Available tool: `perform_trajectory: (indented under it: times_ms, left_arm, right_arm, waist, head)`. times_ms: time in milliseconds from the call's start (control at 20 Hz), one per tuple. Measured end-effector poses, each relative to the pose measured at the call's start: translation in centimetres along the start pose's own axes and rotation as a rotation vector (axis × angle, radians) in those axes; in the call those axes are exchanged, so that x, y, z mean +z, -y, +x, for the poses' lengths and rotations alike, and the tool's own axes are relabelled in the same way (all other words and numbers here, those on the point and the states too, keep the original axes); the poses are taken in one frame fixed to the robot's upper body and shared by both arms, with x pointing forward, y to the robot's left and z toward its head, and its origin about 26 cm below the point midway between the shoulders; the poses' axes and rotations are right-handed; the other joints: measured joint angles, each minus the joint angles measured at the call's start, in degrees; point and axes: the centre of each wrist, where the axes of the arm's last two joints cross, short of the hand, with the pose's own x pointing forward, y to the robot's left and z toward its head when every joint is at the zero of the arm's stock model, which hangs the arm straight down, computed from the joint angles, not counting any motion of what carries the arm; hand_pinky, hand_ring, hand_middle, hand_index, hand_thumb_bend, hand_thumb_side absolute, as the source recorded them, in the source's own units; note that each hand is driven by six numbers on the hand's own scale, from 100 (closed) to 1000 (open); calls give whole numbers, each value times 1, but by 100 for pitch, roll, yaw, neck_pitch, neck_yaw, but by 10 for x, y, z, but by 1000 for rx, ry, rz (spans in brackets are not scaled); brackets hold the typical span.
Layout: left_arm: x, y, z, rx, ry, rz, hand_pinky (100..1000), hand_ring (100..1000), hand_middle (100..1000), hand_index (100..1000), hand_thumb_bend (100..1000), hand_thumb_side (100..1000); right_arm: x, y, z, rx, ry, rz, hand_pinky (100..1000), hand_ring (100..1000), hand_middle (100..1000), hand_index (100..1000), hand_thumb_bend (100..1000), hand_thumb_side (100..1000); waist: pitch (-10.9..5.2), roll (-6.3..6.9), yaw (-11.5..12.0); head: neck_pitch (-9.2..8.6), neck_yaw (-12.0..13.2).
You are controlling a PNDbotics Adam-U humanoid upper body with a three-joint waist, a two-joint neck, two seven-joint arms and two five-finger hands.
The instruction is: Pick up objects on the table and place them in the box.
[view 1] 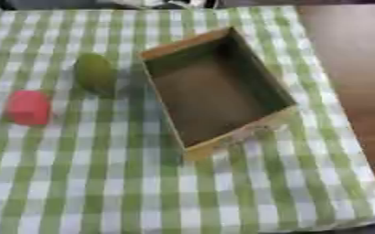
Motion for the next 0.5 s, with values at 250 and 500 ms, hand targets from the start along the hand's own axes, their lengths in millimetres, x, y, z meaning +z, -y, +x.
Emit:
perform_trajectory:
  times_ms: [250,500]
  left_arm:
    - [0,0,0,0,0,0,685,703,740,860,100,521]
    - [0,0,0,-1,-2,-2,685,702,741,861,100,503]
  right_arm:
    - [0,0,0,0,-1,0,858,578,523,794,100,243]
    - [0,0,0,1,-1,0,858,577,522,794,100,247]
  waist:
    - [0,3,-12]
    - [0,4,-14]
  head:
    - [-1,-1]
    - [-1,-11]
